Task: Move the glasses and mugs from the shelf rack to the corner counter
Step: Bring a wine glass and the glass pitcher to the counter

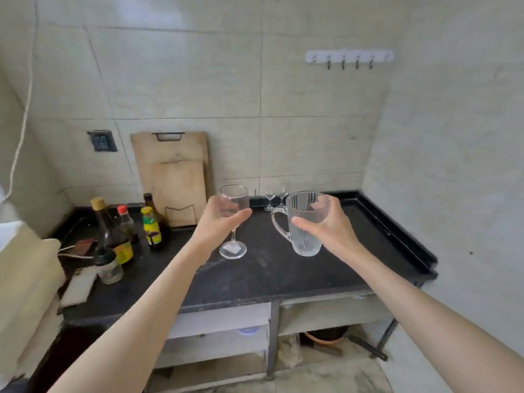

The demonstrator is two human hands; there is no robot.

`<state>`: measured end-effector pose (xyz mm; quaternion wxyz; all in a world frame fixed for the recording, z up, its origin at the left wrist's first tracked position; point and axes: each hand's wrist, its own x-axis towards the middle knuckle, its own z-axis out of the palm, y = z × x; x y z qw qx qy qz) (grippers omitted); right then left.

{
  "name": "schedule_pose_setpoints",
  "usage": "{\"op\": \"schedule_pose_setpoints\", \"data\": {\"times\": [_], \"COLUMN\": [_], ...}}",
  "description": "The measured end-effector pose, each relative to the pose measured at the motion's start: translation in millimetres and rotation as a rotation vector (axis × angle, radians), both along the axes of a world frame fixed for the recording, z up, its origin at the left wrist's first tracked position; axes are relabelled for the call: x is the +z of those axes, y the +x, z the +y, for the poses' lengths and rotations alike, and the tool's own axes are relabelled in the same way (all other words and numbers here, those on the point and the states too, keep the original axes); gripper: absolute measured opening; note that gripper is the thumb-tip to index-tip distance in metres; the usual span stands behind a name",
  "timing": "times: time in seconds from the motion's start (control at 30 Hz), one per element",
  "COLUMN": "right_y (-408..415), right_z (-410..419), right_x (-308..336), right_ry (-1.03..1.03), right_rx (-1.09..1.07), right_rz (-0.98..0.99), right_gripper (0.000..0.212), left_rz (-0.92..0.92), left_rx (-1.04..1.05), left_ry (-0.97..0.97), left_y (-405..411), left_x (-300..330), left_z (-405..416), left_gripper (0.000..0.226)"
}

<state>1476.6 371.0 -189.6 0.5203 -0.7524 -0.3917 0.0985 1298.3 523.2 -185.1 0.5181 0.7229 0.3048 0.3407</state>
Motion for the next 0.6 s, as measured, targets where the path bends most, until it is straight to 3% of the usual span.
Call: {"op": "schedule_pose_setpoints", "data": {"times": [0.17,0.27,0.37,0.6], "right_y": [75,122,175,309], "right_z": [15,25,39,81], "right_x": [-15,-30,-42,-62], "right_ry": [-0.03,-0.067,-0.104,-0.139], "right_rx": [-0.105,-0.145,-0.155,-0.101], "right_rz": [0.041,0.068,0.077,0.086], "right_gripper": [0.073,0.072,0.073,0.077], "left_rz": [0.098,0.126,0.142,0.151], "left_rx": [-0.12,-0.179,-0.248,-0.137], "left_ry": [0.029,0.018,0.021,-0.09], "left_y": [83,128,177,310], "left_x": [-15,-28,-36,-64], "left_z": [29,40,52,85], "left_gripper": [0.04,0.013,0.006,0.025]}}
